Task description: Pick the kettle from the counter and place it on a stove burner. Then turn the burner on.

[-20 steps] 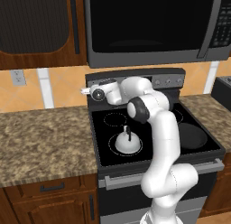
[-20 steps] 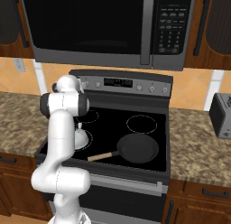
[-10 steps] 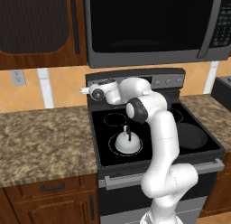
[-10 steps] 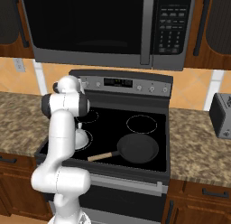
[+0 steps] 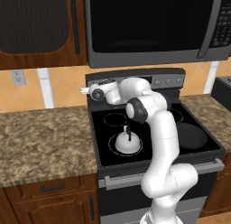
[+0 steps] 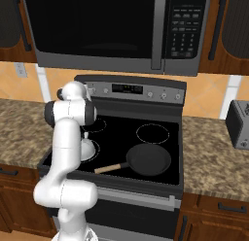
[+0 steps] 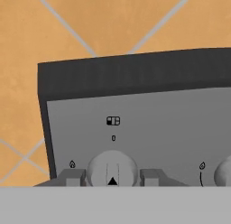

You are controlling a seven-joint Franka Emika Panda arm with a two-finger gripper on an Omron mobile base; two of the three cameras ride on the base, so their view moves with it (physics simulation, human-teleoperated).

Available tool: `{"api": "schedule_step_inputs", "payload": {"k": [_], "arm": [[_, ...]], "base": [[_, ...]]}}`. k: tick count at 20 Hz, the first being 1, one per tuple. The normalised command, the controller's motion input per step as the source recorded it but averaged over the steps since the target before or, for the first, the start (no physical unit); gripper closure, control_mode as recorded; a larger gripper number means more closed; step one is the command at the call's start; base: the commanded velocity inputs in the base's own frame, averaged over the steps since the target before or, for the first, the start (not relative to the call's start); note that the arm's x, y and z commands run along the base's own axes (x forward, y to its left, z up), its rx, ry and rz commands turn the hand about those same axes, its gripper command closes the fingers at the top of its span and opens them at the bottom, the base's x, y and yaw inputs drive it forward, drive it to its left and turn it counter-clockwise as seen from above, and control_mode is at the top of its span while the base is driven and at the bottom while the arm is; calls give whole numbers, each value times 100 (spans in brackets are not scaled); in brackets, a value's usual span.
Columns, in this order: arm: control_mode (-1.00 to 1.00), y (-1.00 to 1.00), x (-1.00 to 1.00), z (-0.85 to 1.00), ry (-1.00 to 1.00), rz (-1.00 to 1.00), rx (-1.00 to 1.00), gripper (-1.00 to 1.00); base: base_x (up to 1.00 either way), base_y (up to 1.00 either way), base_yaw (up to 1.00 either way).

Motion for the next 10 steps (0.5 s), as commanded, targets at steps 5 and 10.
{"api": "schedule_step_inputs", "payload": {"k": [5, 10], "arm": [[-100, 0, 0, 0, -1, 0, 0, 100], [-100, 0, 0, 0, -1, 0, -4, 100]], "base": [[0, 0, 0], [0, 0, 0]]}}
